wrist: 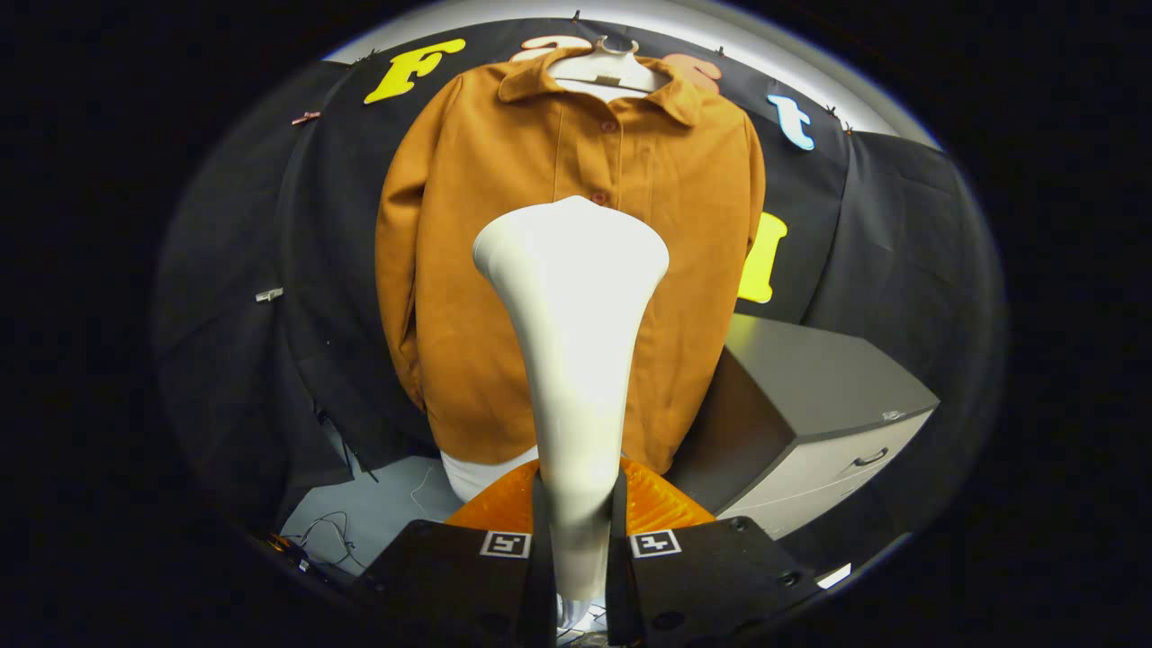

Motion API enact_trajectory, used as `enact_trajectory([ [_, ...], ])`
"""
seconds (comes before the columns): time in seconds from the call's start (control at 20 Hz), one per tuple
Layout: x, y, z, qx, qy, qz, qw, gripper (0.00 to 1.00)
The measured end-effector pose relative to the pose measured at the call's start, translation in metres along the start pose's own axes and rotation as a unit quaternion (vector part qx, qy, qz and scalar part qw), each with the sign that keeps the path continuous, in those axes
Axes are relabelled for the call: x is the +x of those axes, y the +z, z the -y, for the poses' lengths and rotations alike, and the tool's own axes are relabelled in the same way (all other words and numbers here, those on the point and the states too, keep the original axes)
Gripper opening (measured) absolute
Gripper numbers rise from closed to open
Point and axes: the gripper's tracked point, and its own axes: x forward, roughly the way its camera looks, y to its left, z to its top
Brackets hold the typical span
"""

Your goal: Iron the clothes twice with a garment steamer, once on the left side and once on the right side.

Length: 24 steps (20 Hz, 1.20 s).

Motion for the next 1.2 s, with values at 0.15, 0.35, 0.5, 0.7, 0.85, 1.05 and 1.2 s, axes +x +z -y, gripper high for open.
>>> enact_trajectory([
  [0.15,-0.018,0.032,0.014,0.003,-0.007,0.031,0.999,0.25],
  [0.35,-0.042,0.074,0.029,0.014,-0.011,0.066,0.998,0.25],
  [0.5,-0.058,0.097,0.037,0.022,-0.011,0.078,0.997,0.25],
  [0.7,-0.078,0.125,0.05,0.015,-0.023,0.107,0.994,0.25],
  [0.85,-0.094,0.145,0.054,0.024,-0.023,0.128,0.991,0.25],
  [1.05,-0.105,0.158,0.06,0.016,-0.029,0.141,0.989,0.25],
  [1.2,-0.109,0.158,0.064,0.032,-0.028,0.136,0.99,0.25],
])
